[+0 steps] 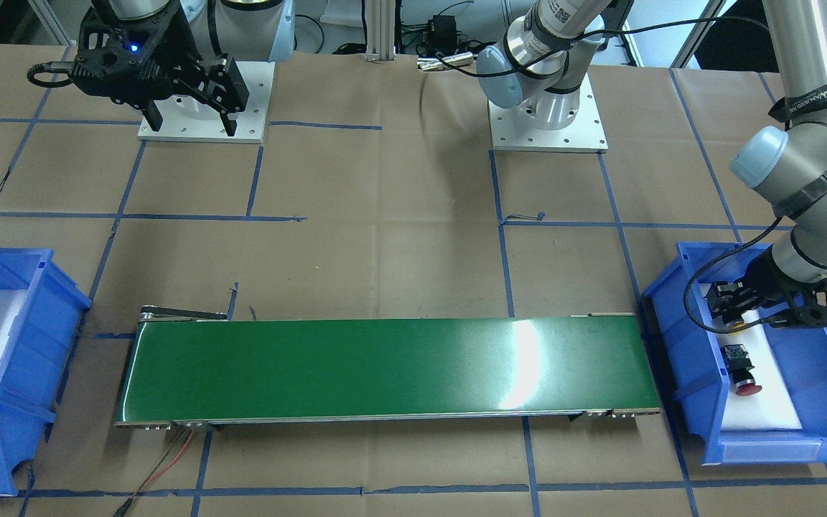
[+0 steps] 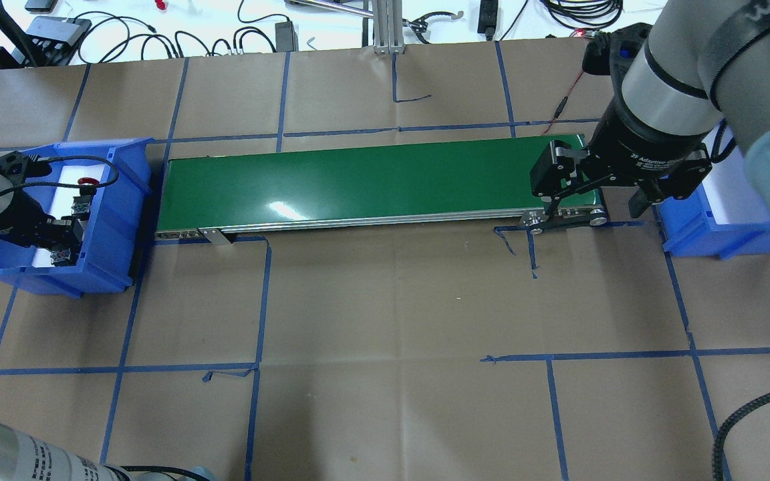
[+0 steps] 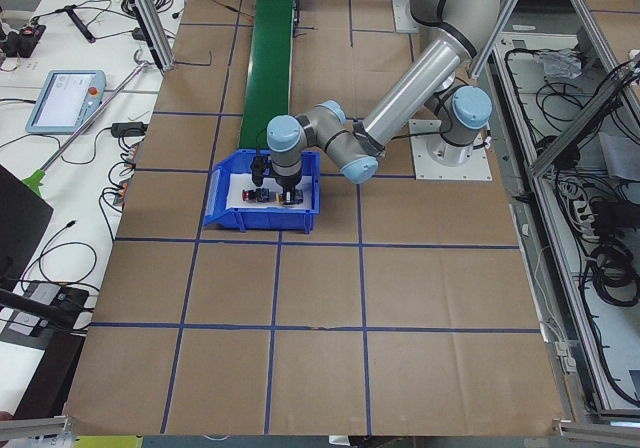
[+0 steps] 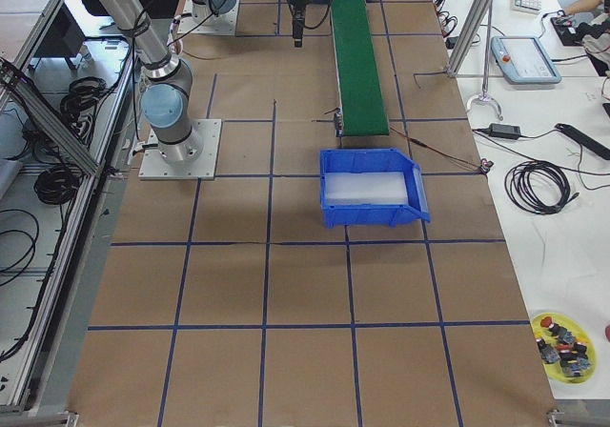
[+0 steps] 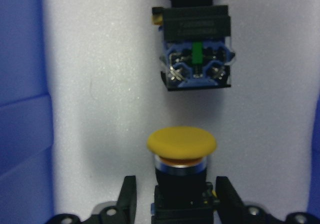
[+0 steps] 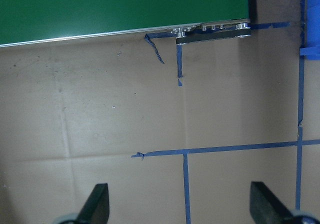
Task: Transport two buttons from left to right
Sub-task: 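Lower the left gripper and grasp the yellow-capped button, then lift the yellow button and carry it over the conveyor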
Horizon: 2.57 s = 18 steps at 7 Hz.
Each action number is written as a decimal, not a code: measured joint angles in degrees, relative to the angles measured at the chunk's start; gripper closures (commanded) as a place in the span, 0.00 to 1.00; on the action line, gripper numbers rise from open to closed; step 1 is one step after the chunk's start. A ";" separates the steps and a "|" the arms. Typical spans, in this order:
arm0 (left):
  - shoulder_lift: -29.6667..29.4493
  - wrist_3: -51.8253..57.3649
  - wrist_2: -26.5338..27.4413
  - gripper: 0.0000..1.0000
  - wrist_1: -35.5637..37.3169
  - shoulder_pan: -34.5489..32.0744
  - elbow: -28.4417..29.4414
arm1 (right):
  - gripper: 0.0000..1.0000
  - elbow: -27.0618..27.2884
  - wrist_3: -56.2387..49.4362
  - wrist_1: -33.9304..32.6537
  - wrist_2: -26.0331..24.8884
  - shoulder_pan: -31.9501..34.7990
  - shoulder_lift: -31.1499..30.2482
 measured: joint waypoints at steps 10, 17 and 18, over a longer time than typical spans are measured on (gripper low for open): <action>3.48 -4.22 0.07 0.86 -27.12 -12.64 25.61 | 0.00 0.06 -0.04 -0.04 0.00 0.00 0.02; -0.73 -20.55 0.23 0.86 -20.26 -26.93 16.01 | 0.00 0.29 0.00 0.14 -0.09 0.00 -0.01; -1.21 -20.30 0.20 0.86 -18.57 -27.02 14.50 | 0.00 0.31 0.00 0.18 -0.09 0.00 -0.02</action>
